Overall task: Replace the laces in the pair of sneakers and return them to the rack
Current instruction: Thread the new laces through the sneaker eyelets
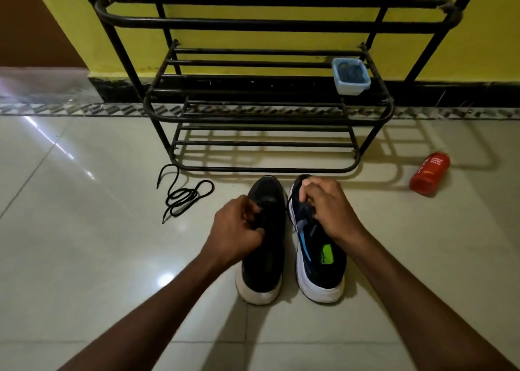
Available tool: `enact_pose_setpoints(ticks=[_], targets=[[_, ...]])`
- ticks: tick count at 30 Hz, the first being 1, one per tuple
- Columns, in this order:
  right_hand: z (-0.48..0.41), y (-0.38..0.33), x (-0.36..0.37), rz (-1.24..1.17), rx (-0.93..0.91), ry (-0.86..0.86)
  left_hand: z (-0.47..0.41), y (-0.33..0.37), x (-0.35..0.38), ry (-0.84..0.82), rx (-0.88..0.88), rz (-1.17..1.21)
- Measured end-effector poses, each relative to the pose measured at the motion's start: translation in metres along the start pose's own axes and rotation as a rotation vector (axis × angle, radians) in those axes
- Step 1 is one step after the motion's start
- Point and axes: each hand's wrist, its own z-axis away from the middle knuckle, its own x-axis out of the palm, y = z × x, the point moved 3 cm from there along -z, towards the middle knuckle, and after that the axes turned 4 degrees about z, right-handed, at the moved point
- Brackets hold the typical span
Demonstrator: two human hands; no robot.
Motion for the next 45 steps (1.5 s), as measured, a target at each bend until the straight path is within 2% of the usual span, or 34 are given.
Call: enact_pose_setpoints(ticks=[3, 6, 14, 17, 20, 23, 28, 33, 40, 45], targets=[[-0.003, 0.008, 0.01, 0.19, -0.02, -0.056, 0.006, -0.004, 0.001, 0.085, 0.06, -0.074], [0.0, 0.007, 0.016, 0.36, -0.054, -0.038, 0.005, -0.007, 0.002, 0.123, 0.028, -0.046], [0.008, 0.006, 0.026, 0.091, 0.005, 0.009, -0.002, -0.034, 0.003, 0.063, -0.227, 0.329], [0.008, 0.007, 0.034, 0.064, 0.018, 0.023, -0.002, -0.036, 0.004, 0.008, -0.32, 0.551], [0.008, 0.007, 0.045, 0.124, -0.008, 0.027, -0.003, -0.039, 0.005, -0.008, -0.354, 0.649], [0.007, 0.004, 0.053, 0.308, -0.092, 0.025, -0.003, -0.041, 0.006, -0.012, -0.356, 0.667], [0.006, 0.002, 0.053, 0.434, -0.084, 0.0, -0.004, -0.043, 0.005, -0.03, -0.348, 0.69], [0.0, -0.002, 0.053, 0.497, -0.118, -0.047, -0.004, -0.044, 0.005, -0.046, -0.324, 0.696], [-0.004, -0.001, 0.058, 0.544, -0.136, -0.018, -0.004, -0.044, 0.004, -0.047, -0.315, 0.704], [-0.001, 0.003, 0.061, 0.488, -0.115, 0.005, -0.003, -0.042, 0.007, -0.016, -0.295, 0.685]])
